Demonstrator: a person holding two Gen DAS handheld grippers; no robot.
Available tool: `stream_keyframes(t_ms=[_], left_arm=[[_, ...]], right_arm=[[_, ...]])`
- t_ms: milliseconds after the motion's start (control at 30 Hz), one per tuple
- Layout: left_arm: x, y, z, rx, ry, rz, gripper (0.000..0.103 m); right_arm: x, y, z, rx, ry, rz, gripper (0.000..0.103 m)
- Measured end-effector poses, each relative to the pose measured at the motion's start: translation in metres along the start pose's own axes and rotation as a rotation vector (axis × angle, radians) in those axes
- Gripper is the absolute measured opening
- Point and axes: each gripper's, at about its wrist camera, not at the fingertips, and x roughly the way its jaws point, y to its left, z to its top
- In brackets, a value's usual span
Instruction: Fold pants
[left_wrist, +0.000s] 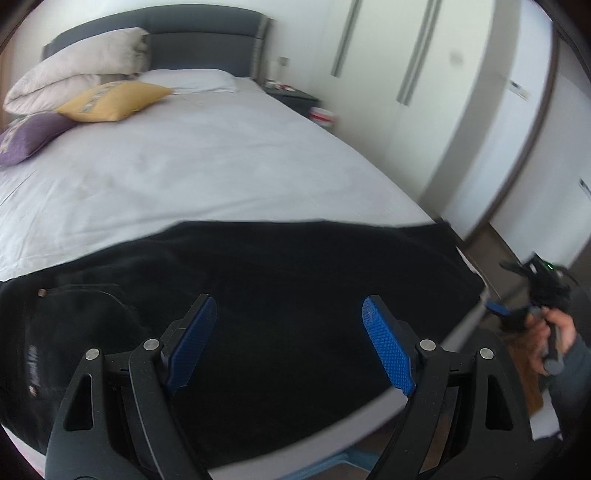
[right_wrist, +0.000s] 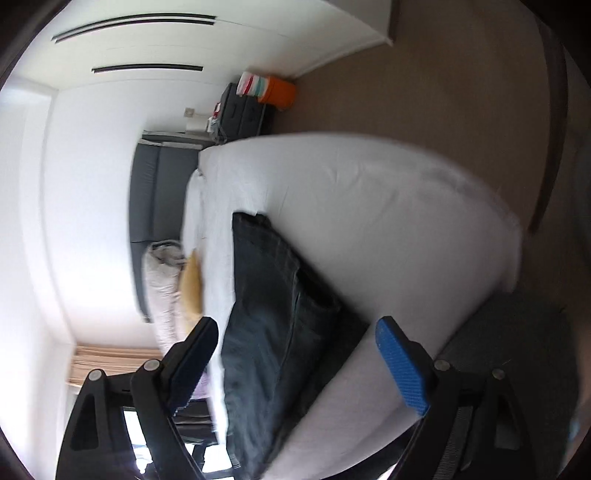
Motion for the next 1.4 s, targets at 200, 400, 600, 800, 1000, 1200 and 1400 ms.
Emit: stream_keyframes(t_ms=[200, 400, 600, 800, 1000, 1200, 1400], left_arm=[[-0.002, -0.007, -0.01, -0.052, 0.018, -0.004, 0.081], [-0.017, -0.009, -0.012, -0.065, -0.002, -0.014, 0.081], [-0.018, -0.014, -0.014, -0.067, 0.015, -0.032, 0.081], [-0.01, -0.024, -0.017, -0.073, 0.039, -0.054, 0.081], [-0.007, -0.044, -0.02, -0.024, 0.064, -0.08, 0.081], [0.002, -0.054, -0.025, -0.024, 0.093, -0.088, 0.081], [0.025, -0.057, -0.019, -0.078, 0.121, -0.12, 0.081]], right_arm=[[0.032, 0.004, -0.013, -0.018, 0.077, -0.043, 0.089], [0.037, -0.008, -0.016, 0.047, 0.105, 0.007, 0.089], [0.038, -0.02, -0.023, 0.074, 0.075, 0.131, 0.088], [0.038, -0.027, -0.02, 0.107, 0.024, 0.238, 0.075], [0.058, -0.03, -0.019, 0.132, 0.002, 0.31, 0.058], [0.066, -0.033, -0.016, 0.137, -0.025, 0.3, 0.027], [0.067, -0.026, -0.016, 0.104, -0.049, 0.238, 0.013]])
